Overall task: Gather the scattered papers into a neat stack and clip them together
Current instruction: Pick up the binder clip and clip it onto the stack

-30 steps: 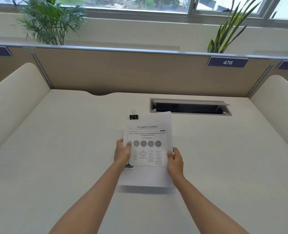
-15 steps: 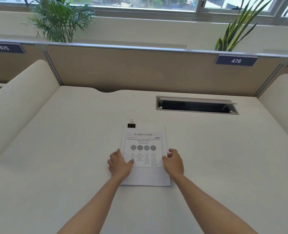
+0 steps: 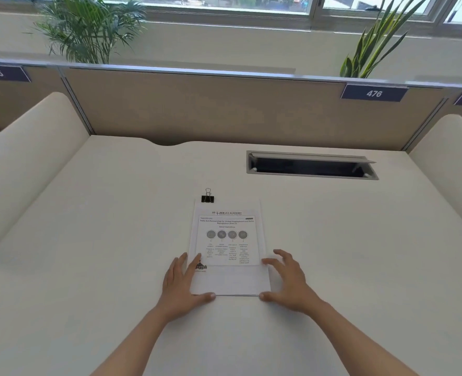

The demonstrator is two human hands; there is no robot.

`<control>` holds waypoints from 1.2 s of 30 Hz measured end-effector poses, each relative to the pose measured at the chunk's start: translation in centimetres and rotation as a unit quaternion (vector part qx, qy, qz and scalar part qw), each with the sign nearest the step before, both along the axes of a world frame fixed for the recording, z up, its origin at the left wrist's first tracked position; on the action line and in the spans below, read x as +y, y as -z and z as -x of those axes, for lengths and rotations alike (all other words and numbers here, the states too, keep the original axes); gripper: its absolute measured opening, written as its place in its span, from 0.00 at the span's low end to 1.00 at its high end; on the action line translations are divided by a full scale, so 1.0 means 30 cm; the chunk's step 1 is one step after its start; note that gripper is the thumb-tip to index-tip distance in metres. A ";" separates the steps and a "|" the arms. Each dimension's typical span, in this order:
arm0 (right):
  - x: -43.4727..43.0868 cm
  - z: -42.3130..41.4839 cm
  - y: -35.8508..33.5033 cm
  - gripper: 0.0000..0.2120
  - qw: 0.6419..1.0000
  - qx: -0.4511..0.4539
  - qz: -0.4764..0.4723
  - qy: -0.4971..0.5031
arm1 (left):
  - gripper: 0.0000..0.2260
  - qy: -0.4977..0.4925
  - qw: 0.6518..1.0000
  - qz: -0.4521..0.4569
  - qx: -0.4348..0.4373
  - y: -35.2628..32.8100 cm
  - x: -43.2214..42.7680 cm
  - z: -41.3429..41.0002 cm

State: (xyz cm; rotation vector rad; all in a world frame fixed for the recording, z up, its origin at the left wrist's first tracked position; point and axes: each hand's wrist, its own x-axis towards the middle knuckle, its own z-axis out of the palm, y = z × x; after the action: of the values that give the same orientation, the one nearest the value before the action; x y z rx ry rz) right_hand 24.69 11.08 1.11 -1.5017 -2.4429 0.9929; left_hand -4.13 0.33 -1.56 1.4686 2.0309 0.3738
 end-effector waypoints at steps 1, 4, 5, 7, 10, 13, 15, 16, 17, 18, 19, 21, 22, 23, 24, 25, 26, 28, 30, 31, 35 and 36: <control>-0.003 -0.004 0.007 0.35 1.000 0.007 -0.005 -0.010 | 0.47 0.008 1.000 -0.003 0.008 0.002 -0.007 0.004; -0.016 0.004 0.031 0.26 0.999 0.041 -0.023 -0.003 | 0.38 0.010 0.999 -0.034 0.039 0.006 -0.023 0.008; -0.020 0.014 0.037 0.24 0.998 0.052 -0.035 0.005 | 0.36 0.004 0.997 -0.050 0.054 0.007 -0.028 0.008; -0.024 0.039 0.048 0.20 0.995 0.068 -0.064 0.017 | 0.30 -0.019 0.993 -0.087 0.082 0.004 -0.039 0.005; -0.020 0.087 0.057 0.16 0.993 0.076 -0.089 0.023 | 0.29 -0.059 0.984 -0.127 0.106 -0.008 -0.054 -0.006; -0.001 0.141 0.063 0.14 0.992 0.078 -0.098 0.030 | 0.27 -0.071 0.978 -0.158 0.114 -0.001 -0.056 -0.027; 0.017 0.178 0.066 0.14 0.990 0.078 -0.111 0.036 | 0.26 -0.086 0.978 -0.148 0.116 0.007 -0.048 -0.033; 0.024 0.195 0.067 0.15 0.989 0.080 -0.115 0.038 | 0.27 -0.092 0.979 -0.136 0.119 0.008 -0.043 -0.034; 0.038 0.216 0.070 0.15 0.989 0.083 -0.114 0.040 | 0.28 -0.096 0.980 -0.123 0.125 0.012 -0.032 -0.029; 0.050 0.235 0.072 0.16 0.990 0.085 -0.108 0.043 | 0.29 -0.096 0.980 -0.114 0.132 0.016 -0.020 -0.023; 0.065 0.255 0.074 0.16 0.990 0.085 -0.103 0.044 | 0.30 -0.095 0.980 -0.107 0.140 0.018 -0.005 -0.018; 0.101 0.289 0.079 0.18 0.991 0.075 -0.097 0.046 | 0.31 -0.094 0.980 -0.091 0.147 0.021 0.031 -0.007; 0.124 0.307 0.081 0.18 0.992 0.068 -0.097 0.046 | 0.32 -0.095 0.980 -0.087 0.150 0.023 0.055 -0.001; 0.143 0.319 0.080 0.19 0.992 0.060 -0.098 0.044 | 0.32 -0.096 0.980 -0.085 0.152 0.023 0.075 0.002; 0.170 0.336 0.080 0.20 0.993 0.050 -0.098 0.042 | 0.32 -0.096 0.980 -0.084 0.154 0.025 0.100 0.009; 0.195 0.351 0.080 0.20 0.994 0.038 -0.094 0.041 | 0.32 -0.095 0.980 -0.081 0.156 0.027 0.124 0.016; 0.220 0.364 0.078 0.21 0.995 0.026 -0.089 0.040 | 0.32 -0.093 0.980 -0.080 0.159 0.029 0.148 0.024; 0.270 0.381 0.076 0.22 0.996 0.001 -0.087 0.036 | 0.32 -0.089 0.979 -0.074 0.166 0.034 0.195 0.037; 0.315 0.392 0.070 0.23 0.995 -0.020 -0.089 0.033 | 0.32 -0.087 0.980 -0.071 0.166 0.034 0.242 0.047; 0.339 0.399 0.067 0.23 0.995 -0.026 -0.085 0.037 | 0.31 -0.085 0.980 -0.069 0.165 0.035 0.270 0.055; 0.415 0.423 0.057 0.25 0.994 -0.076 -0.069 0.029 | 0.30 -0.070 0.980 -0.059 0.177 0.036 0.366 0.091; 0.432 0.428 0.051 0.25 0.994 -0.084 -0.056 0.028 | 0.31 -0.070 0.980 -0.058 0.179 0.036 0.384 0.099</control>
State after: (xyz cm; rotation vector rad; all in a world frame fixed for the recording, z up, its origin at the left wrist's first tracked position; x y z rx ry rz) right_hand 11.85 24.05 -0.43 -1.6689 -2.5031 0.7337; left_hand -7.11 11.86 -2.66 1.5565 2.4418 0.3051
